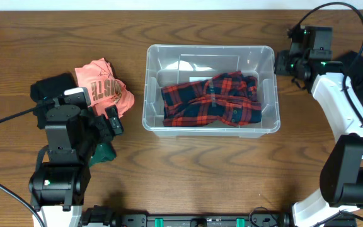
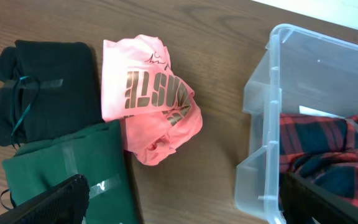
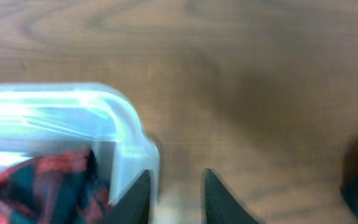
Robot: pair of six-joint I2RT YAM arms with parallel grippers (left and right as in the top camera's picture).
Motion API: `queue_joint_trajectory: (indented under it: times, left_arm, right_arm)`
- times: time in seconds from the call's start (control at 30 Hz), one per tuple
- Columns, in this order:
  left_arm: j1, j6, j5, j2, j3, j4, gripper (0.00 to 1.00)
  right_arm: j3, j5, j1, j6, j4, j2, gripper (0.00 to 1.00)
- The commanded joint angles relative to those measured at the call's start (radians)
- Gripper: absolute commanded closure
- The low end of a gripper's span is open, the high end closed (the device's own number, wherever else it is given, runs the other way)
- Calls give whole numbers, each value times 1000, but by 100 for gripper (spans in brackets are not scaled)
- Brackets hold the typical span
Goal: Pack container
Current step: 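Move the right gripper back to the black garment and grasp it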
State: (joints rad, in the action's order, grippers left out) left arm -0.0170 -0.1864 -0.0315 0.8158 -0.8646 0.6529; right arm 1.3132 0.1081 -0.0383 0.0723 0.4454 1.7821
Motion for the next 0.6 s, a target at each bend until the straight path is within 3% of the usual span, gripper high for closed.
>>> queue_joint_trajectory:
  times: [0.0, 0.13, 0.3, 0.57]
  left_arm:
    - [-3, -9, -10, 0, -24, 5, 2]
    - [-3, -9, -10, 0, -24, 6, 2]
    - [-3, -9, -10, 0, -24, 6, 2]
    - [-3, -9, -10, 0, -23, 25, 2]
  right_arm:
    - [2, -286, -16, 27, 72, -46, 60]
    - [2, -674, -28, 11, 145, -127, 27]
    - [1, -773, -87, -211, 180, -153, 23]
    - [1, -729, -230, -276, 291, -15, 20]
